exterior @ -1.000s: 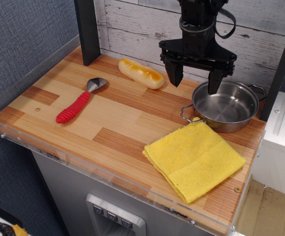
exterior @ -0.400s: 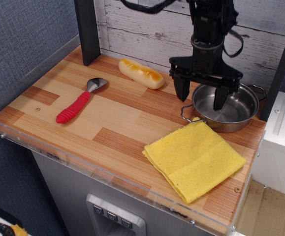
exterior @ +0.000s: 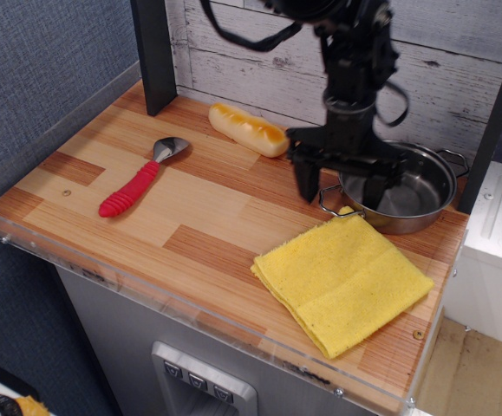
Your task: Place the bowl between the spoon and the cloth.
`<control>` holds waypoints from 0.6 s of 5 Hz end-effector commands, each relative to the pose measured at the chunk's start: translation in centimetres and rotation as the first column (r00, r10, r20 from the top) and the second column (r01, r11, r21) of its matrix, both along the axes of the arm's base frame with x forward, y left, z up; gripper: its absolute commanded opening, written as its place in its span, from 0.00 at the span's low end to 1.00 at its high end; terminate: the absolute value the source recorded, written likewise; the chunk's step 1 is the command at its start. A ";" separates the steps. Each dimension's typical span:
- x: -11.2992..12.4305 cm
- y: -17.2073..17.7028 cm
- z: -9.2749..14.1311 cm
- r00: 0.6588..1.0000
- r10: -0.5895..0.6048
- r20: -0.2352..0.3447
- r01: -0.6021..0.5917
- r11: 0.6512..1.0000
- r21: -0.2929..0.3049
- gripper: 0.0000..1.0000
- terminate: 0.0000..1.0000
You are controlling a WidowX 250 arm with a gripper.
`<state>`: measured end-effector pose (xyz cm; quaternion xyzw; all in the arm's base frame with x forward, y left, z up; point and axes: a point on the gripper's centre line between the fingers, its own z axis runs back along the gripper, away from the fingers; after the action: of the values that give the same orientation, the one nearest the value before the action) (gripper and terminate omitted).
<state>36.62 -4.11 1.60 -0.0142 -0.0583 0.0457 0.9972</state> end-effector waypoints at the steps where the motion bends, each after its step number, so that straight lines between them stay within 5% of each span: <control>1: -0.4 0.2 0.6 0.999 0.027 0.031 -0.027 1.000 -0.006 1.00 0.00; 2: -0.9 0.3 0.7 0.998 0.051 0.047 -0.051 0.999 0.004 0.00 0.00; 3: -1.2 0.4 1.2 0.996 0.061 0.063 -0.061 0.998 0.005 0.00 0.00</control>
<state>34.94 -3.49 0.95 -0.0064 -0.0628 0.0804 0.9948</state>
